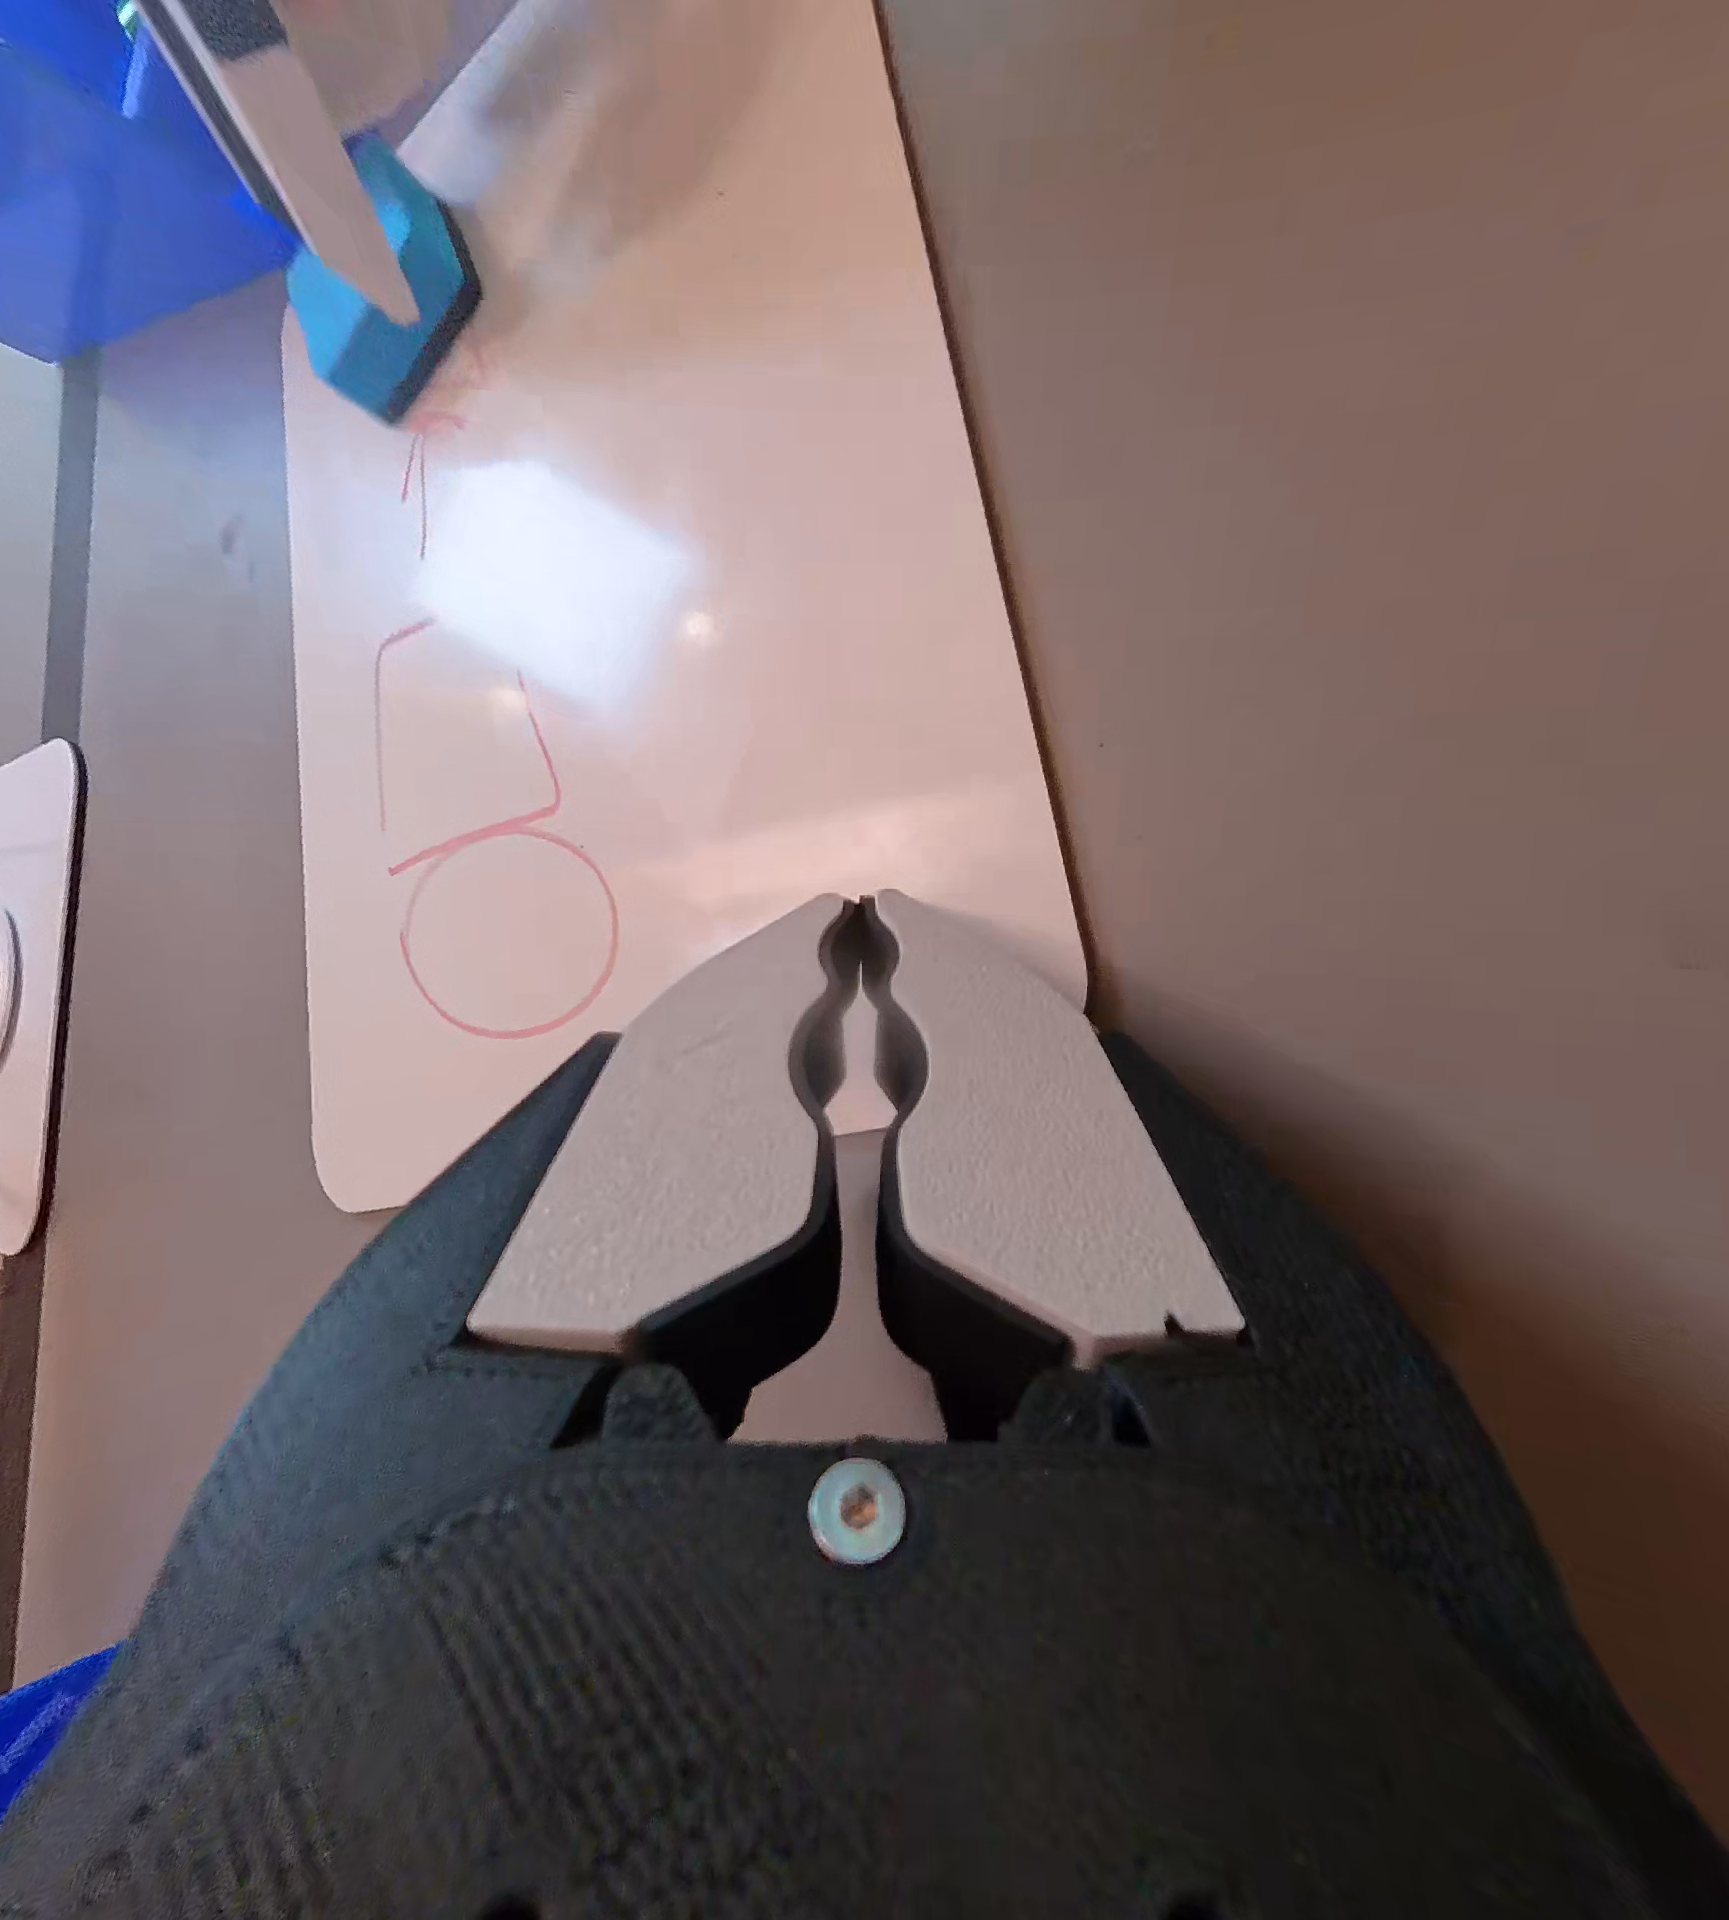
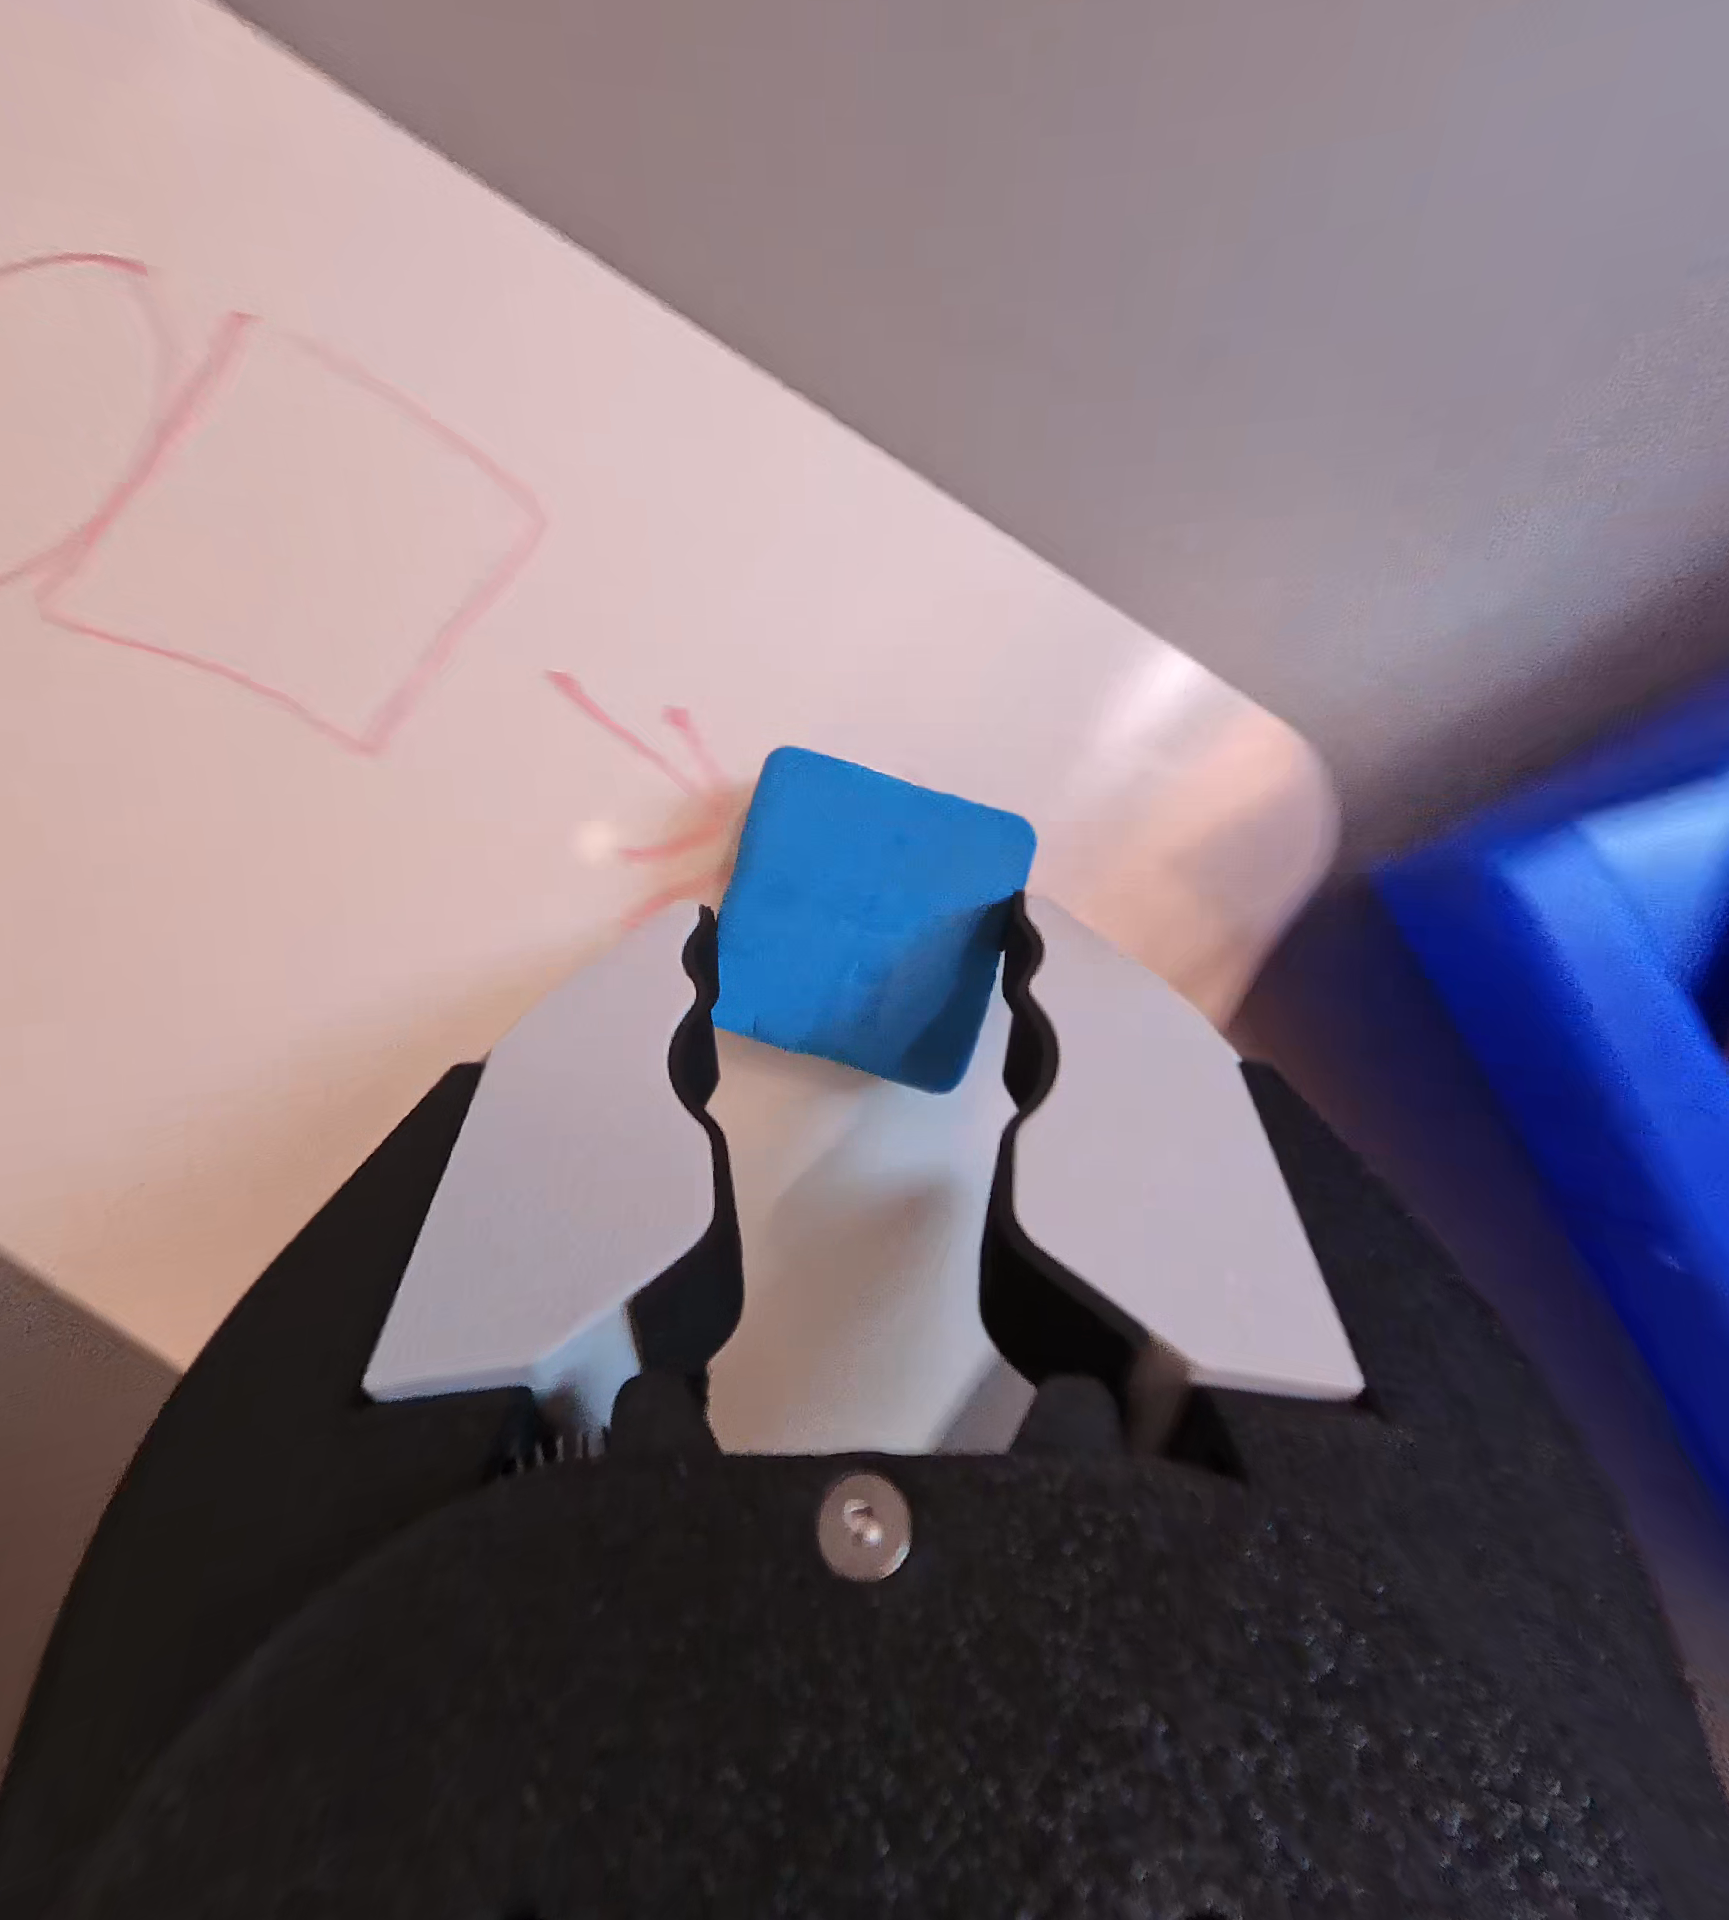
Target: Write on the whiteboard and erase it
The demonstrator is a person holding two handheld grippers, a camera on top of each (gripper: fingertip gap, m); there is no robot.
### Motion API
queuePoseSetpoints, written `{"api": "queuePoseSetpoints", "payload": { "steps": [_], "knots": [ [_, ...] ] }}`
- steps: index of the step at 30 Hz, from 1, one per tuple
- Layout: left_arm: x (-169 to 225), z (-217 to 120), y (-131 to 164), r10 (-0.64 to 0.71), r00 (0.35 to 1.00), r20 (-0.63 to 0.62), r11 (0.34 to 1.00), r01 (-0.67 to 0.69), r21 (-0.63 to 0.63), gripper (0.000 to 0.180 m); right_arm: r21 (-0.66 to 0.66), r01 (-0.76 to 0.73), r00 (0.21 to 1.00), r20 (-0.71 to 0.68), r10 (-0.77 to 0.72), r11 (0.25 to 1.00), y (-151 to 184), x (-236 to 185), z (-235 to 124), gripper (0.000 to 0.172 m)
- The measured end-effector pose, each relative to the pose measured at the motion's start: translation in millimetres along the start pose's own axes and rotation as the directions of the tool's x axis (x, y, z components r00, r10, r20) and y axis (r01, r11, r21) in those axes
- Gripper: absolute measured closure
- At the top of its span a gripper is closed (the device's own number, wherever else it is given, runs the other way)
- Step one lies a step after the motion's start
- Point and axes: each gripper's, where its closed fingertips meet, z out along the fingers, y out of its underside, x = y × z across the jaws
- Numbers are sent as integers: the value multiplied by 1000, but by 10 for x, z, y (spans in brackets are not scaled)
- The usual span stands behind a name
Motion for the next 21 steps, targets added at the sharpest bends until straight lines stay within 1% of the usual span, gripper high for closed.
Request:
{"api": "queuePoseSetpoints", "payload": {
  "steps": [1,3,5,6,8,10,11,12,14,16,17,18,19,21],
  "knots": [
    [0,0,0,-5,1000,-1,1000,5,2,180,1,45,998,32,-45,999,-47,-186,35,119],
    [0,-1,-1,-10,1000,-4,1000,10,8,180,-33,134,987,94,-131,990,-6,-496,20,119],
    [0,-2,-2,-7,1000,0,1000,7,13,180,-82,181,977,132,-169,980,134,-577,-66,119],
    [0,-1,-3,-5,1000,3,1000,5,13,180,-98,162,979,138,-148,982,195,-520,-108,119],
    [2,-3,-5,0,1000,5,1000,0,10,180,-108,75,997,36,-71,991,247,-128,-145,119],
    [9,-6,-8,5,1000,4,1000,-5,11,180,-58,-43,999,-7,42,997,182,168,-111,119],
    [10,-8,-7,8,1000,6,1000,-8,9,180,-29,-72,997,-18,71,997,111,220,-69,119],
    [11,-8,-7,10,1000,7,1000,-10,8,180,-10,-63,998,-32,62,998,34,197,-22,119],
    [12,-8,-8,-1,1000,3,1000,1,11,180,-2,31,999,39,-31,1000,-86,-155,63,119],
    [12,-7,-8,-10,1000,-4,1000,10,15,180,-40,145,985,102,-140,989,-47,-507,51,119],
    [13,-8,-8,-14,1000,-7,1000,14,18,180,-70,187,976,131,-177,980,26,-601,7,120],
    [14,-8,-9,-17,1000,-9,1000,18,20,180,-98,205,971,145,-190,974,106,-601,-43,120],
    [17,-9,-11,-17,1000,-10,1000,17,20,180,-124,186,975,144,-168,975,175,-513,-88,120],
    [34,-12,-23,-8,1000,-11,1000,9,21,180,-156,81,996,44,-75,984,236,-64,-134,119]
  ]
}}
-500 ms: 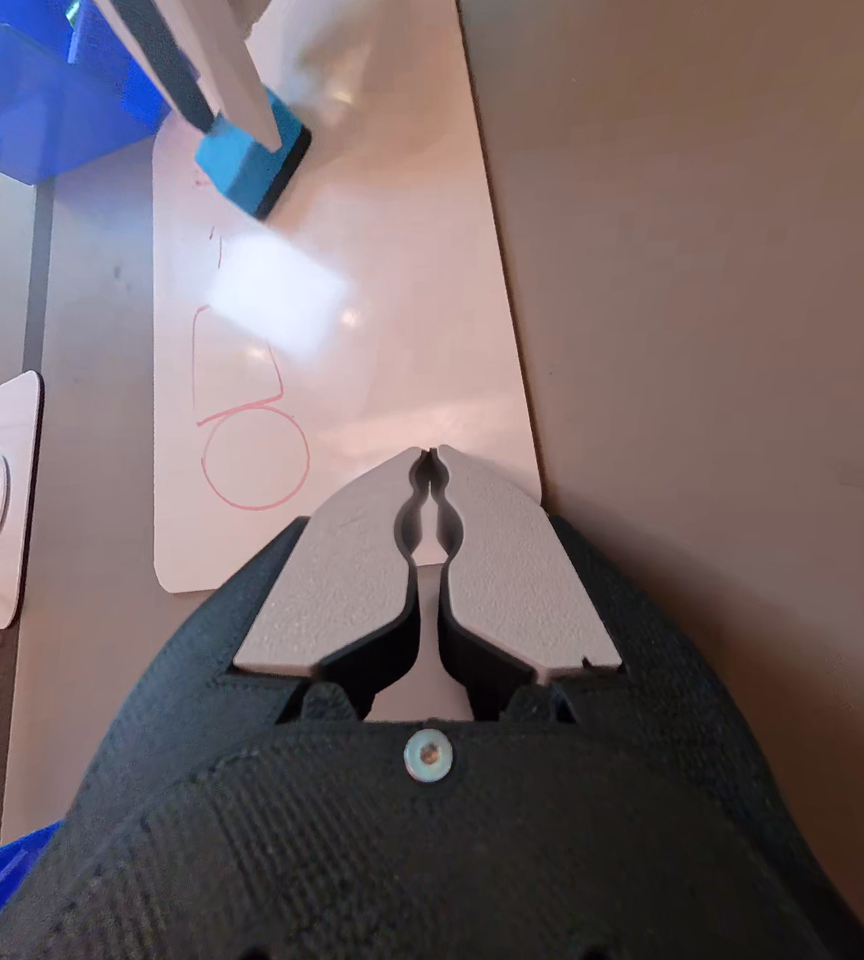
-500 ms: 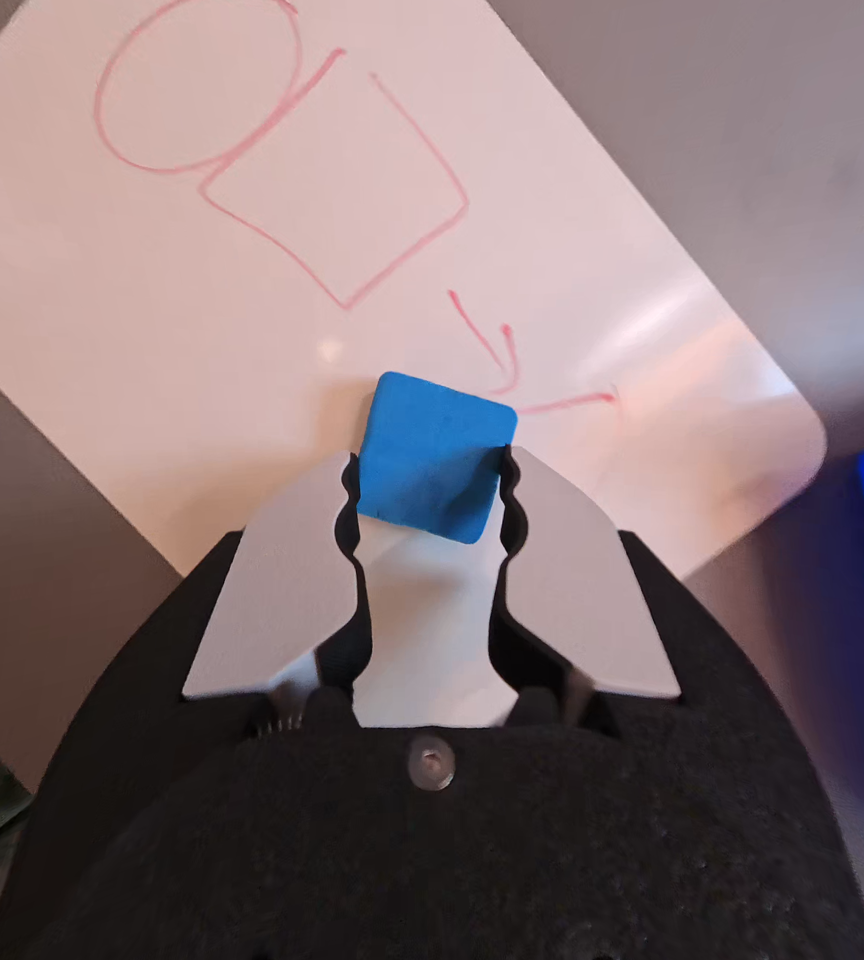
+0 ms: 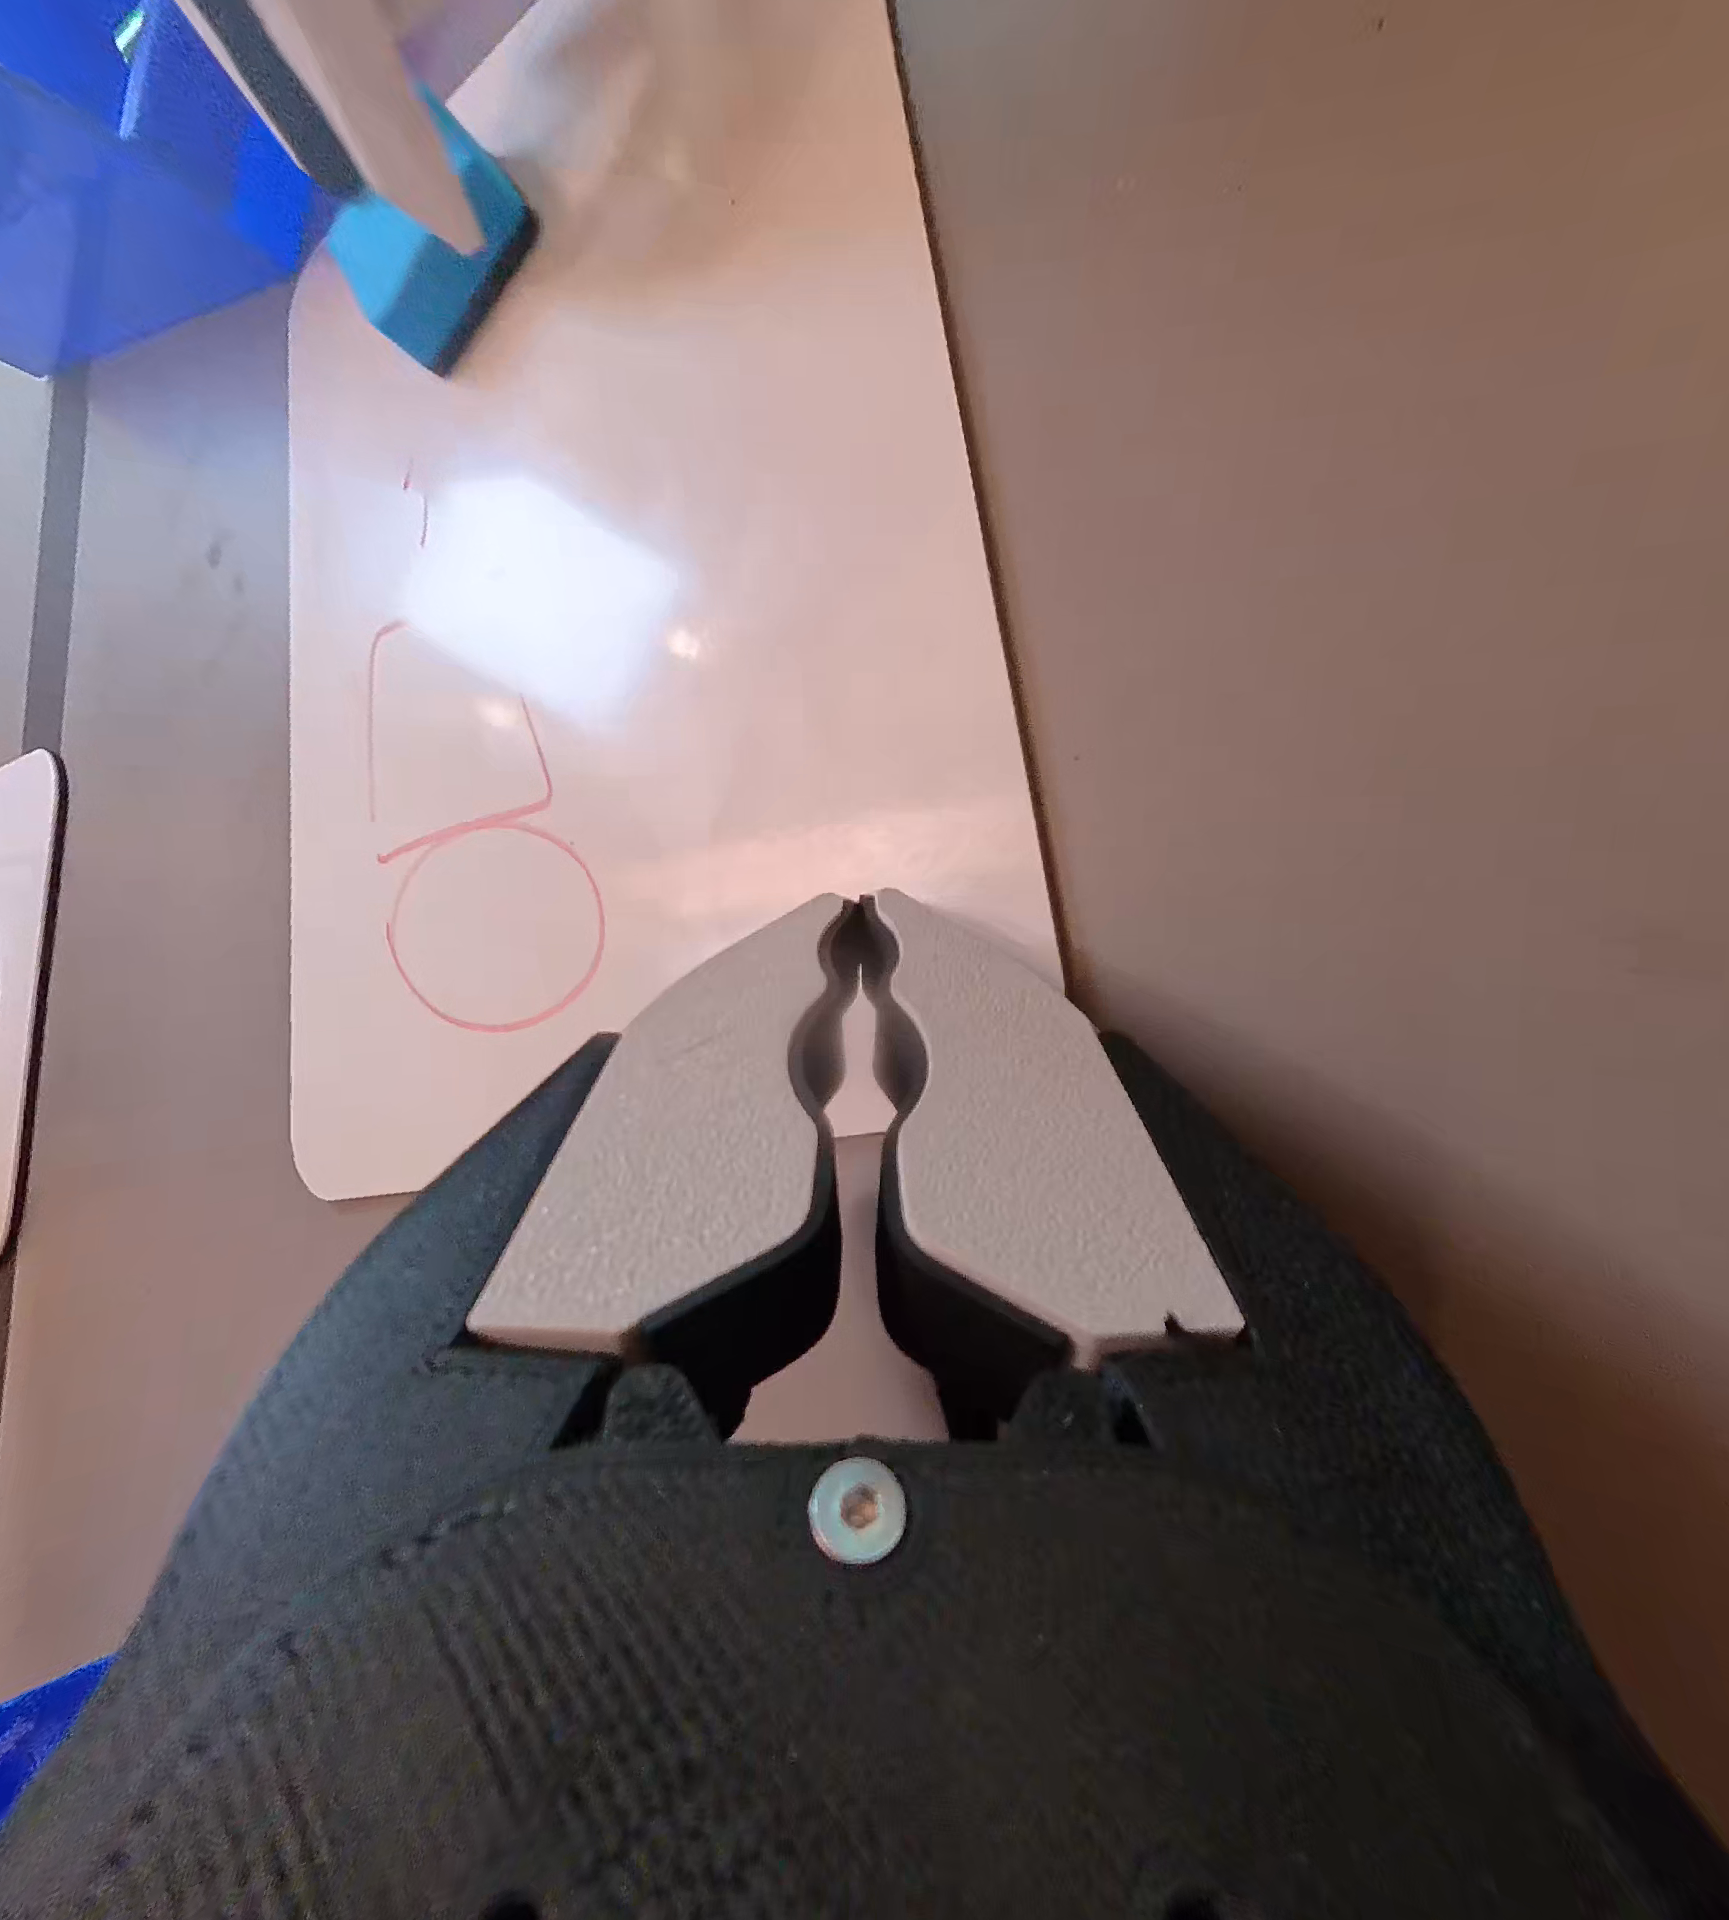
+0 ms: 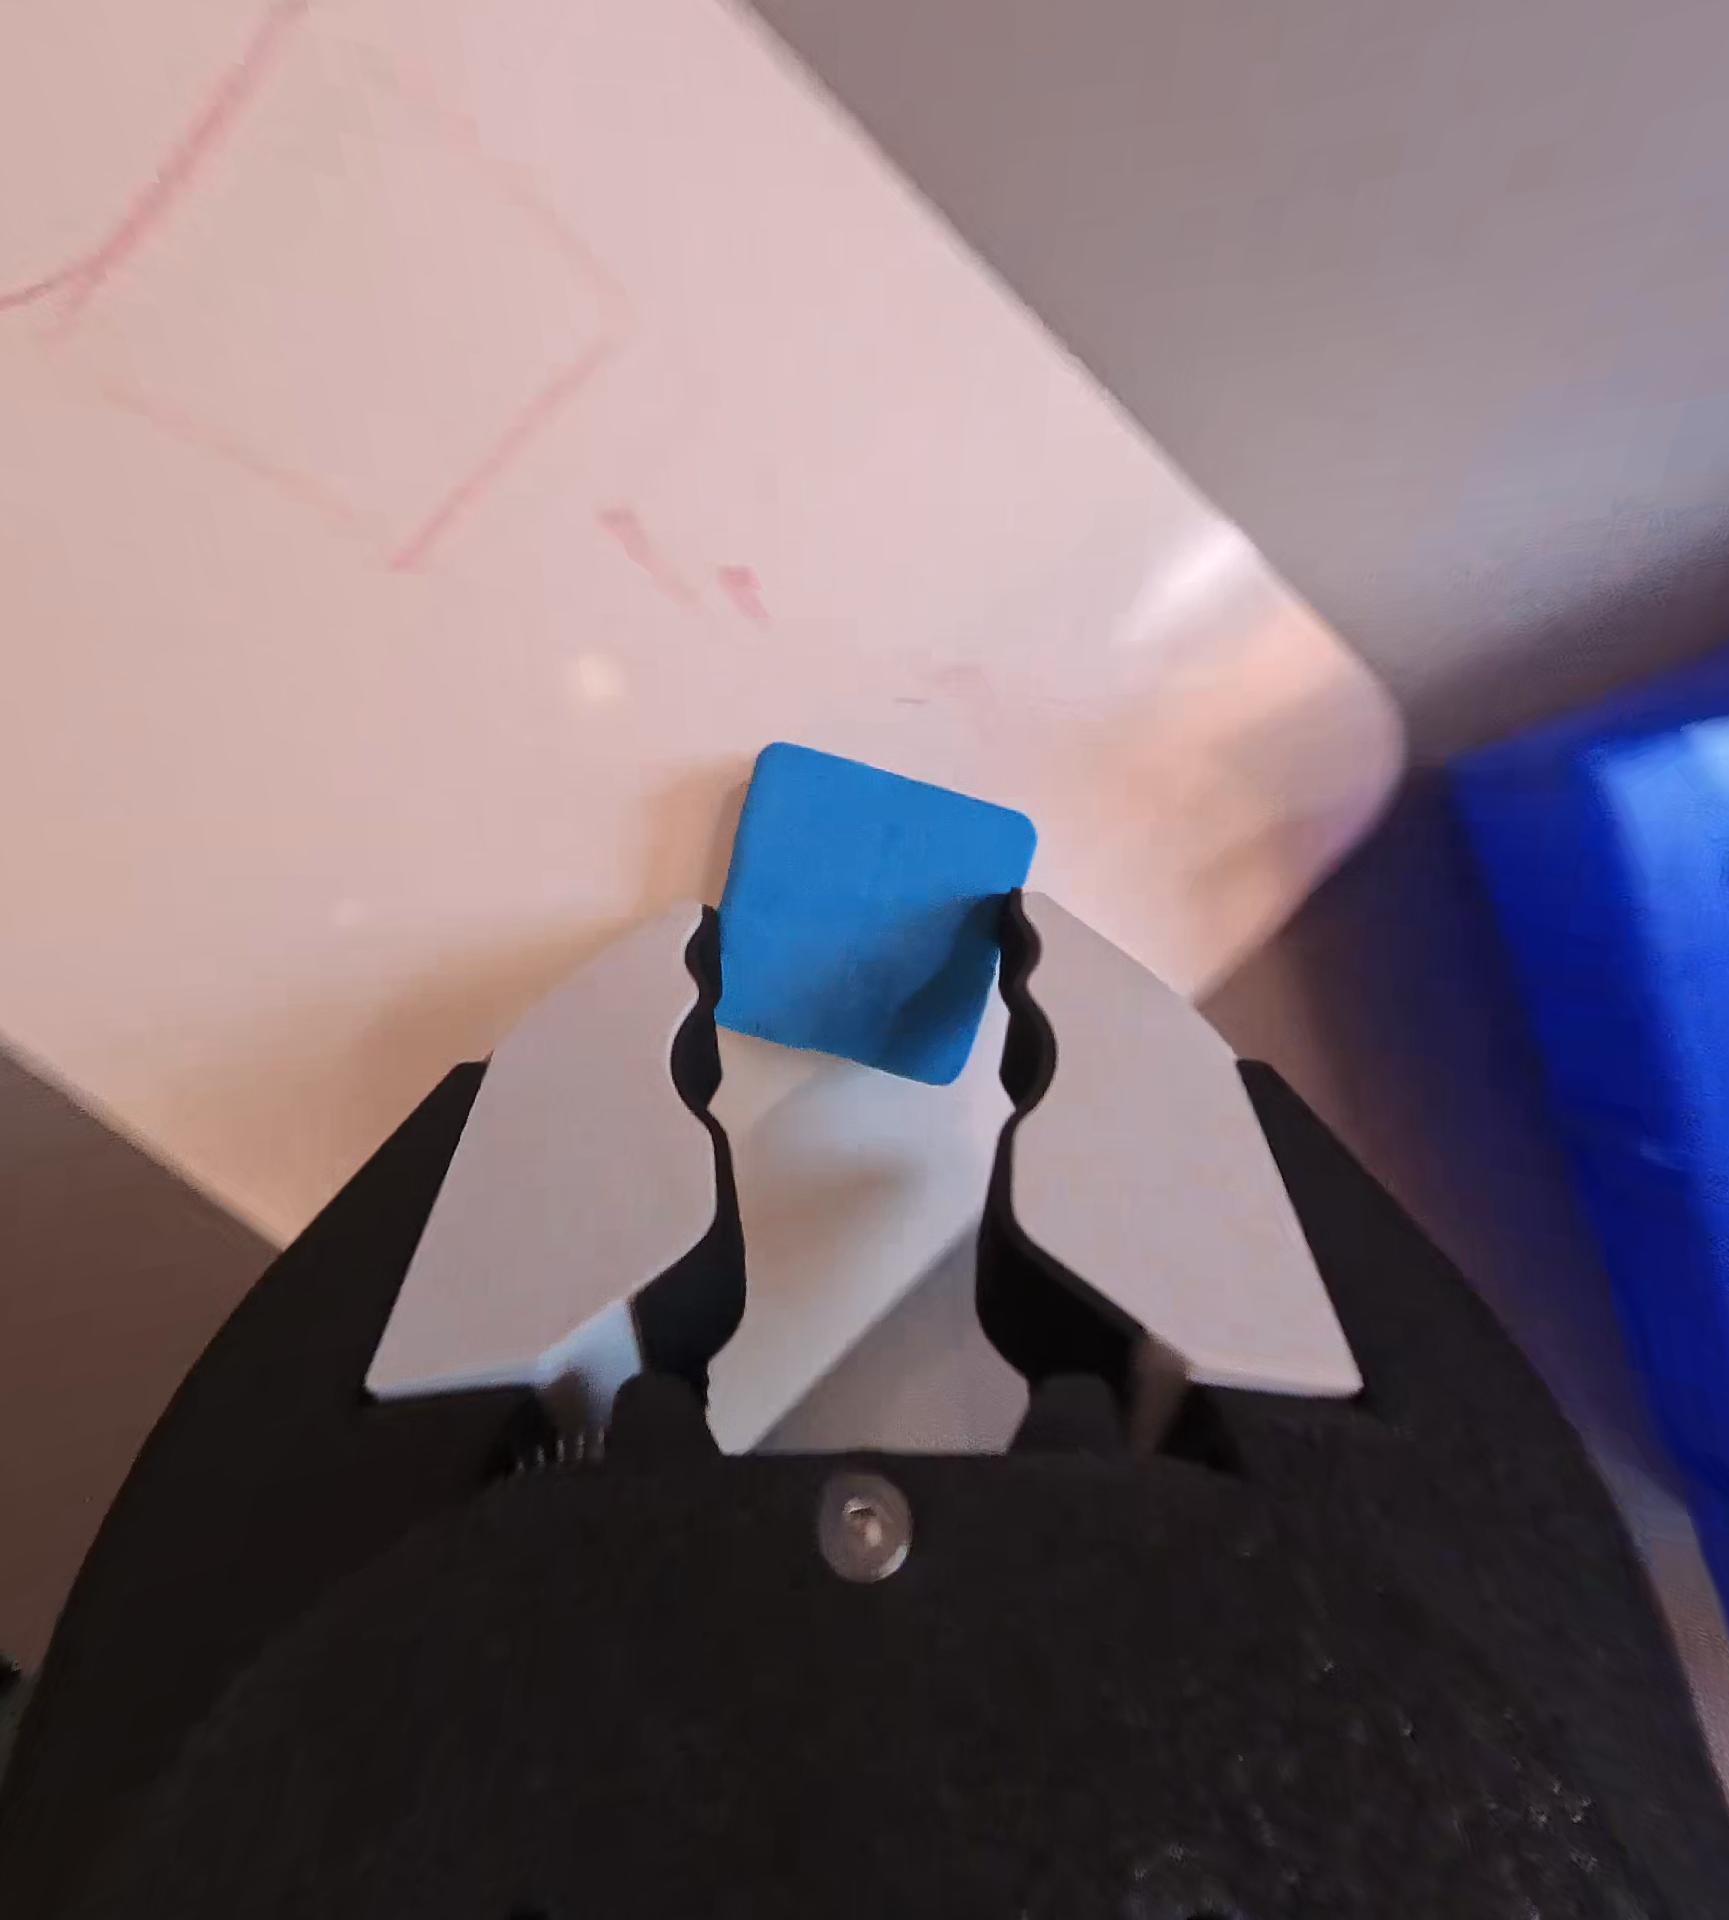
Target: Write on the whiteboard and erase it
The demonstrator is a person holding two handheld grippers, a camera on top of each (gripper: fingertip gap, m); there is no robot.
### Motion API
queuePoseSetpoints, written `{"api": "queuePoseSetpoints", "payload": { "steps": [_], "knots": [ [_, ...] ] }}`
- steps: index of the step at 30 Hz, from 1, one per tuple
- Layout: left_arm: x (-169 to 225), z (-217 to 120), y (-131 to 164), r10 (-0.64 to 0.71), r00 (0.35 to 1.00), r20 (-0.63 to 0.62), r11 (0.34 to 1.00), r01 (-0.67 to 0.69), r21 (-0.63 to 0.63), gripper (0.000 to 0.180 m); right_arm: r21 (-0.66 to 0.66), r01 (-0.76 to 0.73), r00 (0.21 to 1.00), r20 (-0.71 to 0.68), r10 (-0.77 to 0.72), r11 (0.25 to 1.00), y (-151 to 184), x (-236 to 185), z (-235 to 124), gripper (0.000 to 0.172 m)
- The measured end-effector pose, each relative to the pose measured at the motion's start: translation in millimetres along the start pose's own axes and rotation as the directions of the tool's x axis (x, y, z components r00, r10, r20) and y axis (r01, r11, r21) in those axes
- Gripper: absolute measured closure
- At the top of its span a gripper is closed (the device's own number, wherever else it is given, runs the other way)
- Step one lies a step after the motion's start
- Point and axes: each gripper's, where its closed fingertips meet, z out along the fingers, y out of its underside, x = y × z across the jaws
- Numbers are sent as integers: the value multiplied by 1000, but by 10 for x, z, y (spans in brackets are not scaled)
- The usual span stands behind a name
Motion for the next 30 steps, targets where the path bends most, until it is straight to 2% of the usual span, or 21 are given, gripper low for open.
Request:
{"api": "queuePoseSetpoints", "payload": {
  "steps": [2,4,7,9,10,11,13,15,16,17,20,22,23,24,27,29,30],
  "knots": [
    [20,-5,-12,9,1000,-1,1000,-9,2,180,40,-131,991,-35,132,991,-77,346,25,119],
    [24,-6,-15,9,1000,-2,1000,-9,4,180,83,-118,991,-47,123,989,-313,341,125,119],
    [26,-1,-21,-24,999,-23,1000,25,16,180,92,56,997,56,-61,994,-570,-291,246,120],
    [27,-2,-21,-44,999,-32,999,45,21,180,34,173,975,132,-177,984,-416,-624,183,120],
    [29,-3,-22,-52,998,-38,998,53,26,180,17,190,971,145,-191,982,-316,-636,139,120],
    [32,-4,-23,-57,998,-42,998,58,29,180,0,159,980,118,-158,987,-238,-499,106,120],
    [33,-4,-24,-51,998,-38,998,52,28,180,-8,7,1000,8,-7,1000,-169,36,71,120],
    [43,-4,-34,-46,998,-39,998,47,32,180,34,-153,988,-25,154,988,-280,391,109,120],
    [44,-4,-35,-47,998,-40,998,48,34,180,50,-148,988,-34,150,988,-399,392,162,120],
    [45,-3,-36,-49,998,-42,998,51,36,180,58,-91,995,-27,92,994,-540,259,224,120],
    [49,-3,-39,-67,996,-57,997,70,44,180,70,129,987,86,-134,989,-803,-593,350,120],
    [52,-6,-38,-70,996,-59,996,73,48,180,27,270,953,134,-271,963,-651,-1044,295,120],
    [52,-8,-36,-70,996,-58,996,73,48,180,11,302,944,137,-301,953,-557,-1103,257,120],
    [53,-9,-35,-71,996,-59,996,74,48,180,-2,281,950,141,-278,960,-484,-1048,225,120],
    [53,-8,-35,-69,996,-57,996,72,48,180,-13,83,995,51,-82,996,-478,-430,211,120],
    [53,-7,-35,-69,996,-57,996,72,48,180,24,7,1000,15,-7,1000,-662,-222,283,120],
    [54,-8,-36,-73,996,-60,996,76,49,180,49,28,999,20,-29,998,-797,-301,341,120]
  ]
}}
